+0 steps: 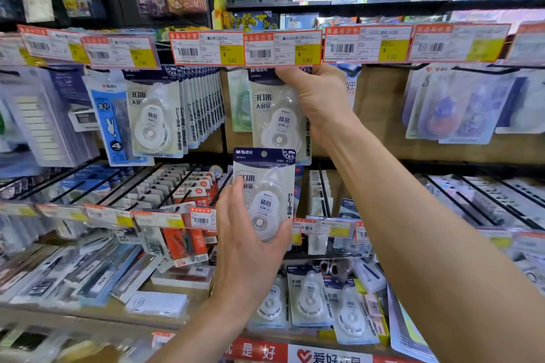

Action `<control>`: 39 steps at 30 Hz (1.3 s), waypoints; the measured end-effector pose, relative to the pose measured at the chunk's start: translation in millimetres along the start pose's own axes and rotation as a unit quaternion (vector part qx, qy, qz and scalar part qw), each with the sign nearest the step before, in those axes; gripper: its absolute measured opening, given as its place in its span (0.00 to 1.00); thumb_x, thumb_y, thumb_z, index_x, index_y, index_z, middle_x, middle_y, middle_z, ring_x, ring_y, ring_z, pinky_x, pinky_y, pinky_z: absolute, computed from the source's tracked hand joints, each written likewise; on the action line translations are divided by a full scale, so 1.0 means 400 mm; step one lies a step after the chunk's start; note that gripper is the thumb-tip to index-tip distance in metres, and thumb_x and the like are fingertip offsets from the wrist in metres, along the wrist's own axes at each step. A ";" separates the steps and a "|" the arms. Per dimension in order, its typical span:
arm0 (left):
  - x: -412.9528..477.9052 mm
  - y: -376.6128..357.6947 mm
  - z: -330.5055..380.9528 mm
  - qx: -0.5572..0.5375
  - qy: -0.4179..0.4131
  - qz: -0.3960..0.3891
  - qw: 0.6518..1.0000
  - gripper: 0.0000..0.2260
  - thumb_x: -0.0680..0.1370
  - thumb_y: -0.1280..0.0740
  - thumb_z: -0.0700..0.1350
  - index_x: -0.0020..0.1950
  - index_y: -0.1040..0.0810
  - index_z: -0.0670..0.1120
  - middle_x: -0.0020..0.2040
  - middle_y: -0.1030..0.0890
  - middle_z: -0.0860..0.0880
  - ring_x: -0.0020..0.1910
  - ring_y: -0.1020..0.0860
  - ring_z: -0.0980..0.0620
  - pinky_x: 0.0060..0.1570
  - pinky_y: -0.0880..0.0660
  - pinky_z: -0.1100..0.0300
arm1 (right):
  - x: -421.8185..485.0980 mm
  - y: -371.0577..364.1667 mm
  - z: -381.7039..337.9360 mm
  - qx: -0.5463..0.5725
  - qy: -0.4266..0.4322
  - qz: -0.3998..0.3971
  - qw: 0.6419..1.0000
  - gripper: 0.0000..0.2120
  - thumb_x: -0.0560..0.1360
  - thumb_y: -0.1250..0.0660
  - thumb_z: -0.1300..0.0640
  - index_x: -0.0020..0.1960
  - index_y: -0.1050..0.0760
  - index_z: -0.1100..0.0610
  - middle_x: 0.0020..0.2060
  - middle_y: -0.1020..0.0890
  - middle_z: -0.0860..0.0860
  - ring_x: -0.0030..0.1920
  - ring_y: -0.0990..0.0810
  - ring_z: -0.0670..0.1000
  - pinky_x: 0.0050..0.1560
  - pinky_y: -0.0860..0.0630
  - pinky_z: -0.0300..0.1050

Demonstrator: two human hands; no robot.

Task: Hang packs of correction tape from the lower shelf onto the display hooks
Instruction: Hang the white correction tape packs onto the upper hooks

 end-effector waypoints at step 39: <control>0.061 -0.031 0.001 0.006 -0.047 0.006 0.999 0.42 0.76 0.27 0.54 0.80 0.51 0.56 0.74 0.44 0.58 0.67 0.41 0.71 0.58 0.39 0.83 | 0.087 0.079 0.111 -0.249 0.029 0.152 0.956 0.23 0.79 0.31 0.43 0.68 0.30 0.54 0.46 0.24 0.44 0.49 0.23 0.44 0.53 0.26 0.38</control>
Point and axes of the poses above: each hand's wrist, its own x-axis towards the middle knuckle, its own y-axis out of the back of the hand, z = x × y, the point moved 3 cm from there along x, towards the middle knuckle
